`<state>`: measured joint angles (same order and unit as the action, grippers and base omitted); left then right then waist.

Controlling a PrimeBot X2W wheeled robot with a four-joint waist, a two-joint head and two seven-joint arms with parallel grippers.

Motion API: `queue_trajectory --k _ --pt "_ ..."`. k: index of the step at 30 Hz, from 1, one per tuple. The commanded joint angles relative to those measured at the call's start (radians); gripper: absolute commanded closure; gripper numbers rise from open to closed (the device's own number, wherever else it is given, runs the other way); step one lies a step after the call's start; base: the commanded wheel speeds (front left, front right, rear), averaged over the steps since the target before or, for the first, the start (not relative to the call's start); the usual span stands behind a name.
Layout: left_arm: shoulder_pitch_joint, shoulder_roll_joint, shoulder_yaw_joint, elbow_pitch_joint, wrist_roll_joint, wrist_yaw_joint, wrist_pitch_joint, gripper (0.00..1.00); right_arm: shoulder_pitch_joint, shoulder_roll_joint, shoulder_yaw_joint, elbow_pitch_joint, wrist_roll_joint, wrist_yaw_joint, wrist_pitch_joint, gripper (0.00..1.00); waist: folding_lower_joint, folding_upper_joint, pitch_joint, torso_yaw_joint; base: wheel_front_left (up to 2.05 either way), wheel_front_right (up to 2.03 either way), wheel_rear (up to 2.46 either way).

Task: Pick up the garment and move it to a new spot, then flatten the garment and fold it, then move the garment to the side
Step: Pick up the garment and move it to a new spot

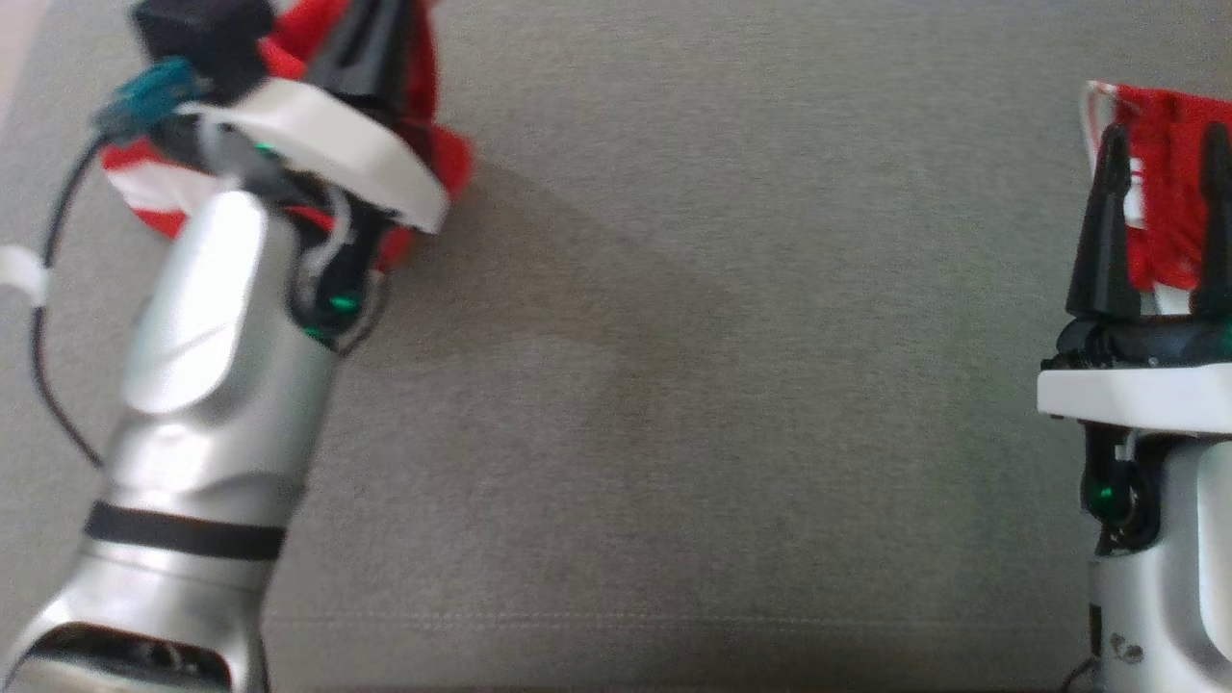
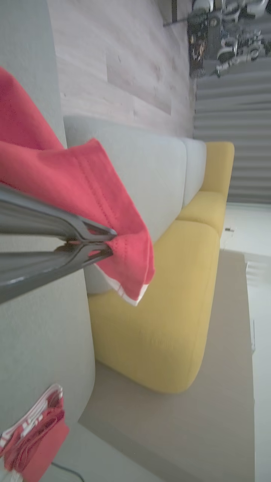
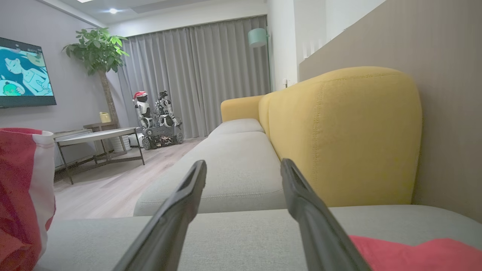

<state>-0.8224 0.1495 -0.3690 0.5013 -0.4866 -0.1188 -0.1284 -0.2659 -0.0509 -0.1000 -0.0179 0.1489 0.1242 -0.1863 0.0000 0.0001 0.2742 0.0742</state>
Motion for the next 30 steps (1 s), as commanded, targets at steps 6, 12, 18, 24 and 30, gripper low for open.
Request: queue_trajectory --k 6,12,18,24,30 --pt "-0.037 -0.052 -0.073 -0.136 0.026 0.033 0.095 1.00 -0.018 0.001 0.045 -0.010 0.039 0.007 -0.031 0.00 0.0000 -0.0001 0.009 -0.140 0.00 0.00 0.00" --pt "-0.066 -0.096 -0.196 -0.116 0.000 0.058 0.109 1.00 -0.038 0.001 0.067 0.014 0.079 0.007 -0.053 0.00 0.0000 -0.0001 0.043 -0.268 0.00 0.00 0.00" --pt "-0.093 -0.099 -0.349 -0.096 -0.107 0.113 0.058 0.00 -0.048 0.001 0.090 0.045 0.107 0.007 -0.066 0.00 0.0000 -0.0001 0.058 -0.349 0.00 0.00 0.00" --pt "-0.142 -0.099 -0.430 -0.030 -0.182 0.182 -0.024 0.00 -0.041 0.001 0.078 0.068 0.116 0.007 -0.073 0.00 0.0000 -0.0001 0.050 -0.345 0.00 0.00 0.00" --pt "-0.137 -0.056 -0.357 0.049 -0.199 0.196 -0.106 0.00 -0.019 0.001 0.087 0.074 0.088 0.007 -0.075 0.00 0.0000 -0.0001 -0.004 -0.246 0.00 0.00 0.00"
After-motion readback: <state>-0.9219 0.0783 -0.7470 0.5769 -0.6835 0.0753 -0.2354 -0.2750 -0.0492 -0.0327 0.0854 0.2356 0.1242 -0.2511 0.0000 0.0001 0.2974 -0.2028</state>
